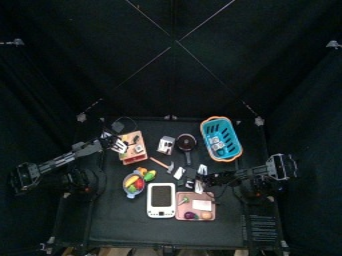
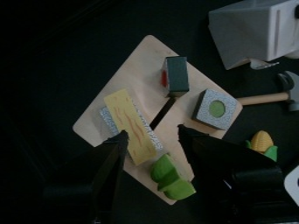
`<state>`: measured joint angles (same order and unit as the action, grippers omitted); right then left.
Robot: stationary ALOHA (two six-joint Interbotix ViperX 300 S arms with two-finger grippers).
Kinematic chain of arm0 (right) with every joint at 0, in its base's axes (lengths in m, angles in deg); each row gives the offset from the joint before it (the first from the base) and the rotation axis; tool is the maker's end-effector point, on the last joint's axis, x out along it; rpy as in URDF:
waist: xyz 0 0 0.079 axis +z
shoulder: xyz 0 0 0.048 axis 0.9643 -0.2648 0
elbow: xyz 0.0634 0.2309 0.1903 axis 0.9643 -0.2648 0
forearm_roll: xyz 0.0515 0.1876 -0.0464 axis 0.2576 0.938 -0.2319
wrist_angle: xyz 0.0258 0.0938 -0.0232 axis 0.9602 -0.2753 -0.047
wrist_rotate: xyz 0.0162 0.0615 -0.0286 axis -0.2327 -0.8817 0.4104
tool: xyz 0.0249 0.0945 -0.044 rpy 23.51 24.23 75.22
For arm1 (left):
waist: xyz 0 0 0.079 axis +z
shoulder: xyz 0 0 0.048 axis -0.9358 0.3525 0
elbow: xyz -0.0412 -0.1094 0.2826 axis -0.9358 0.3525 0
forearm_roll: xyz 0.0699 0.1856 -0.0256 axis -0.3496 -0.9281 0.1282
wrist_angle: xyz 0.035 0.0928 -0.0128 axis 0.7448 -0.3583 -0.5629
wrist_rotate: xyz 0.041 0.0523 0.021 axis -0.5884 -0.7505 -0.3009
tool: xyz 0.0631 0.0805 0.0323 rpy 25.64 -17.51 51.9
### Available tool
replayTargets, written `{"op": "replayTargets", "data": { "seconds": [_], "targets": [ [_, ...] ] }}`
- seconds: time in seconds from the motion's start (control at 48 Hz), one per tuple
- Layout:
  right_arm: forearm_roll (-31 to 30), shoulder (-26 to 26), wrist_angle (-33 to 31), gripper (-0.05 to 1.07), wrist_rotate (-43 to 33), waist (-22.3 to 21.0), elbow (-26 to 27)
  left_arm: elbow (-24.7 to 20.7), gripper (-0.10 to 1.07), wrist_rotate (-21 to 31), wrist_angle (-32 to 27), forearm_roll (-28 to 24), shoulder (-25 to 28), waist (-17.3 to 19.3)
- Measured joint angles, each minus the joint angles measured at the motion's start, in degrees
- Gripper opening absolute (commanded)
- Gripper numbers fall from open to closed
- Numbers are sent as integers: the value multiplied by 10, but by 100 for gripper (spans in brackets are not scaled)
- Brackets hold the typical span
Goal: Grab egg sushi
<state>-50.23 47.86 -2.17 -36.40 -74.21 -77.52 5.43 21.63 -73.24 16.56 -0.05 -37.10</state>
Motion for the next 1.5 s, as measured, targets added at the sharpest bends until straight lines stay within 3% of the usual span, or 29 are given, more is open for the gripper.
{"op": "replayTargets", "data": {
  "seconds": [0.292,0.562,0.896,1.5],
  "targets": [
    [0,-4,0,85,0,-1,0,12,87,0,14,-11,3,27],
    [-1,-4,0,85,0,-1,0,16,87,-1,16,-19,31,31],
    [0,-4,0,85,0,-1,0,25,100,0,18,-20,47,33],
    [-1,-4,-1,85,0,-1,0,63,97,0,76,-22,50,50]
  ]
}}
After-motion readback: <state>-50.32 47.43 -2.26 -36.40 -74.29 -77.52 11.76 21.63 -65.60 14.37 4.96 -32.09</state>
